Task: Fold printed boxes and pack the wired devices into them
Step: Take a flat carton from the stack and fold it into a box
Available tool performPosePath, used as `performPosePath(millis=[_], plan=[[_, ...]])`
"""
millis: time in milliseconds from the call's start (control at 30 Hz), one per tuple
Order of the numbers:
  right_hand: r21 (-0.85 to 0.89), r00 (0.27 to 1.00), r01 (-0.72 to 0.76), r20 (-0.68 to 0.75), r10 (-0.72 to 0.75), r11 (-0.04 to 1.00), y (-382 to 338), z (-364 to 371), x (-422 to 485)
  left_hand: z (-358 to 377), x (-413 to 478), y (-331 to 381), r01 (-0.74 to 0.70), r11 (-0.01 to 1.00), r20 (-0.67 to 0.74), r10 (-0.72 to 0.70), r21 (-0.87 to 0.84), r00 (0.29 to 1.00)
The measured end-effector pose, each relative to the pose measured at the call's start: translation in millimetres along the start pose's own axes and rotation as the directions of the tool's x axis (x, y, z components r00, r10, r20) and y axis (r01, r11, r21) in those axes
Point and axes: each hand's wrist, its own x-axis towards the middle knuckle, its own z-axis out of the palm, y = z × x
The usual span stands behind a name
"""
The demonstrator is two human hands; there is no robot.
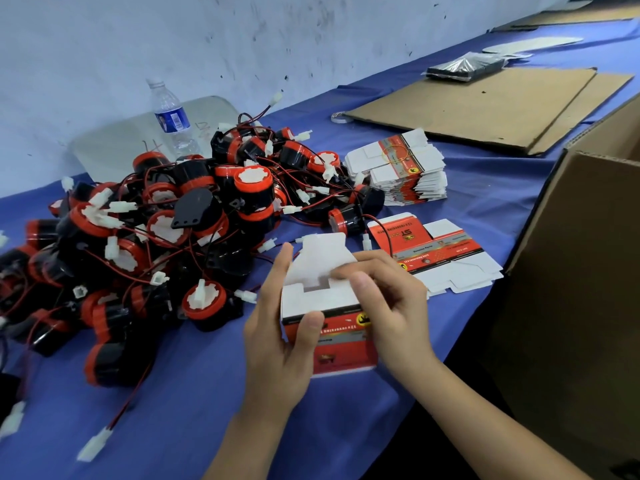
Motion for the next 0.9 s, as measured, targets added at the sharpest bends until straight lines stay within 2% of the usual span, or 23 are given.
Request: performPosePath(millis=[133, 200, 300, 333, 400, 500, 567, 767, 900], plan=[[0.066, 0.992, -0.116, 0.052, 0.113, 0.991, 0, 2, 1, -2, 1, 0, 0.006, 0.999, -0.038, -0.004, 0.051, 0.999], [0.169, 0.97, -0.238, 0.099, 0.224, 0.956, -2, 2, 3, -2, 1, 0, 0.045, 0.999, -0.054, -0.043, 0.026, 0.998], [0.427, 0.869, -0.493, 0.277, 0.409, 0.758, -6, -2, 10, -4, 2, 1, 0.084, 0.996, -0.044, -0.085, -0.012, 0.995], [0.47, 0.854, -0.519, 0.324, 0.407, 0.714, -8, -4, 13, -5, 2, 1, 0.07, 0.998, -0.04, -0.07, -0.007, 0.997], [0.527, 0.871, -0.487, 0.35, 0.344, 0.697, -12, -8, 18, -5, 2, 4, 0.019, 1.0, -0.03, -0.019, 0.012, 0.999], [0.505, 0.886, -0.428, 0.399, 0.238, 0.749, -16, -11, 21, -2, 1, 6, -0.059, 0.998, -0.009, 0.059, 0.027, 0.998], [0.457, 0.879, -0.415, 0.426, 0.217, 0.786, -15, -15, 24, -1, -1, 6, -0.083, 0.997, -0.009, 0.083, 0.004, 0.996], [0.372, 0.812, -0.425, 0.56, 0.166, 0.825, -18, -22, 30, -3, -2, 4, -0.051, 0.995, -0.026, 0.048, -0.087, 0.998], [0.405, 0.752, -0.496, 0.642, 0.148, 0.768, -14, -25, 28, -3, -3, 3, -0.066, 0.995, -0.011, 0.065, -0.078, 0.998]])
